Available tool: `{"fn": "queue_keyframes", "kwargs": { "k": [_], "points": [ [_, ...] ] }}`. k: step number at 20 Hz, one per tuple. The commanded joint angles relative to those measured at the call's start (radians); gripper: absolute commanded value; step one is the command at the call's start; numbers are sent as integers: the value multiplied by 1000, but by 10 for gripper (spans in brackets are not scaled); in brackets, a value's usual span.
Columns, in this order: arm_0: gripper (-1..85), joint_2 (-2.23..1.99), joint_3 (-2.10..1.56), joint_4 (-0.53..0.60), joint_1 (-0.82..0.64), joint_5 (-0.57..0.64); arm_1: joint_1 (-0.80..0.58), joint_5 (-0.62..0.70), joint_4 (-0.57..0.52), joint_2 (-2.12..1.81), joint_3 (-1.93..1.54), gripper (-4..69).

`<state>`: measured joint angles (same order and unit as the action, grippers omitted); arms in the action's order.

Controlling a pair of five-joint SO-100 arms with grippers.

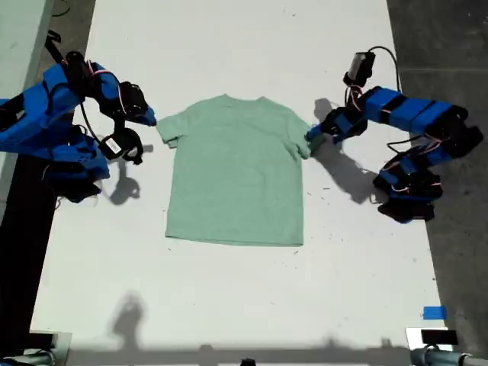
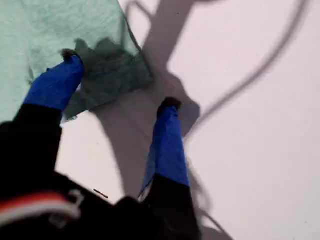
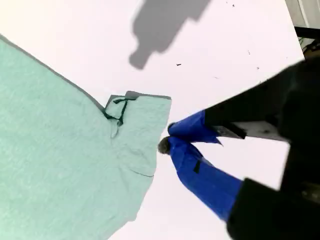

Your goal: Fold t-shirt

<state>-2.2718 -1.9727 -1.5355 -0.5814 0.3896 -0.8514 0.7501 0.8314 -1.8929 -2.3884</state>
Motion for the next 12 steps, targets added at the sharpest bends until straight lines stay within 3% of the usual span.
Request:
{"fn": "queue_keyframes", "kwargs": {
  "k": [1,8,10,11,12],
  "points": [
    [0,0,41,21,-12,6,-11,17,-41,63,106,331],
    [0,21,40,25,-28,23,2,31,-54,224,252,289],
    [0,21,38,25,-32,26,8,54,-46,276,307,197],
    [0,21,38,25,-32,26,9,51,-35,307,339,57],
    [0,21,37,23,-32,26,11,52,-26,333,365,22]
  ]
}}
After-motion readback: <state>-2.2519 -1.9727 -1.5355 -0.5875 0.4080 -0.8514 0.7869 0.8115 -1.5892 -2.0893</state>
